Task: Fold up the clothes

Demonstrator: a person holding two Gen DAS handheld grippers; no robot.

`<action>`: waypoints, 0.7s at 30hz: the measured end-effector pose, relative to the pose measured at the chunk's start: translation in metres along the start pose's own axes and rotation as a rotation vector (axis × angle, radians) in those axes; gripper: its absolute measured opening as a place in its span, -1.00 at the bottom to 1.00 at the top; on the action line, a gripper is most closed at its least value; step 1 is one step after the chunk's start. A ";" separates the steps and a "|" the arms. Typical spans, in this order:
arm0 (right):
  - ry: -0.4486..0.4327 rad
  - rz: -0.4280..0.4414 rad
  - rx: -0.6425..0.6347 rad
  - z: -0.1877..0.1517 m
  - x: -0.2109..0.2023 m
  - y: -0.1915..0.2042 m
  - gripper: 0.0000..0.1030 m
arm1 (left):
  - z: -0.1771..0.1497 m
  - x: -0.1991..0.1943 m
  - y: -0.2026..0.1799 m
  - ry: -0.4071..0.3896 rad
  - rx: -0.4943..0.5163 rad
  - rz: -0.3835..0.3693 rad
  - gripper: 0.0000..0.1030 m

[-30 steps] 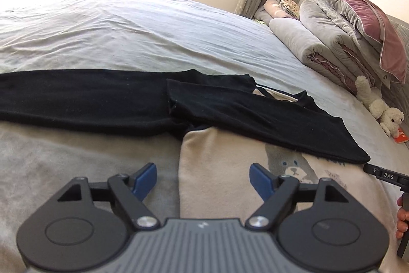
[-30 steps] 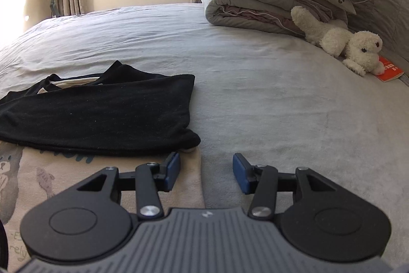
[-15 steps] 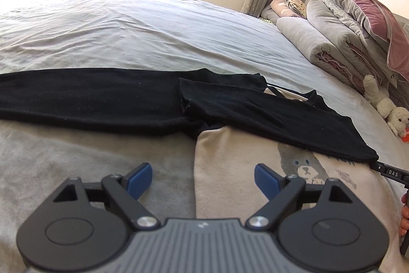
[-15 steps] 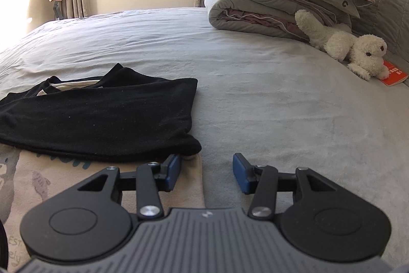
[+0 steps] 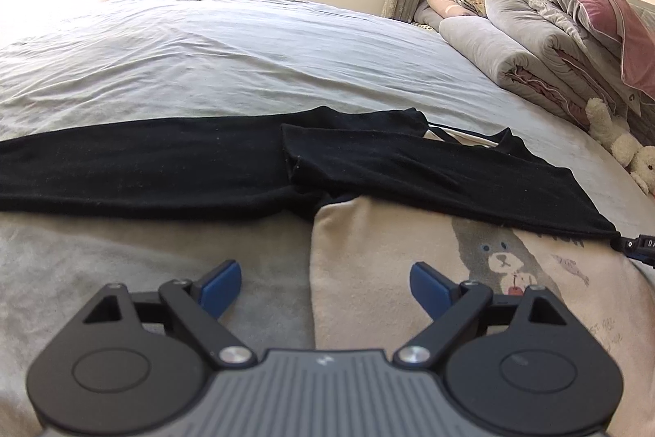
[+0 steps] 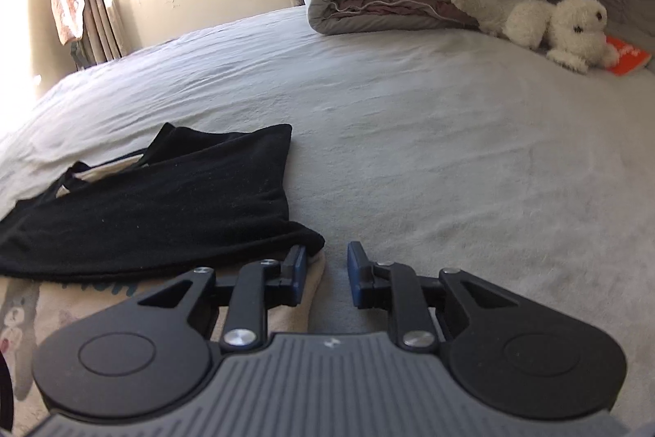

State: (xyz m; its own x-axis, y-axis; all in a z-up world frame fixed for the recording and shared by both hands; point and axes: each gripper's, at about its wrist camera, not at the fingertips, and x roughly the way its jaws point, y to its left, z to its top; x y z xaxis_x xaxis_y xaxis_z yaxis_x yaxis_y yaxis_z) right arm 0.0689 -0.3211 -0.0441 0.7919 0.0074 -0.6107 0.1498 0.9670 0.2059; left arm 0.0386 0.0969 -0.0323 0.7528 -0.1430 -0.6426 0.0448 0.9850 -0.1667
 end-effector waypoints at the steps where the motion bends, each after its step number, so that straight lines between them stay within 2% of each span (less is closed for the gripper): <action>1: 0.005 0.008 0.023 0.001 0.000 -0.004 -0.59 | -0.001 0.000 -0.001 0.000 0.011 0.002 0.76; 4: 0.010 0.008 0.018 0.001 -0.006 -0.003 -0.58 | -0.004 -0.001 -0.003 -0.002 0.054 0.009 0.76; 8: -0.008 -0.024 -0.077 0.000 -0.022 0.008 -0.49 | -0.005 -0.003 -0.003 -0.002 0.086 0.009 0.76; 13: -0.112 0.011 -0.166 0.006 -0.031 0.028 -0.50 | -0.001 -0.004 0.002 0.000 0.044 -0.001 0.76; 15: -0.122 0.038 -0.210 0.005 -0.026 0.038 -0.63 | 0.000 -0.004 0.003 -0.001 0.035 0.002 0.76; 17: -0.104 0.054 -0.257 0.001 -0.017 0.047 -0.68 | -0.001 -0.004 0.003 -0.004 0.038 0.006 0.76; 21: -0.048 0.012 -0.308 -0.008 0.002 0.047 -0.82 | -0.002 -0.003 0.001 -0.007 0.056 0.014 0.76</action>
State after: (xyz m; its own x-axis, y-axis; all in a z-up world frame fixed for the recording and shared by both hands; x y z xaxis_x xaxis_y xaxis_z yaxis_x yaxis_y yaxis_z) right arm 0.0732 -0.2735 -0.0415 0.8207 0.0139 -0.5712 -0.0402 0.9986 -0.0335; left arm 0.0348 0.0978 -0.0322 0.7581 -0.1290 -0.6392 0.0712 0.9908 -0.1155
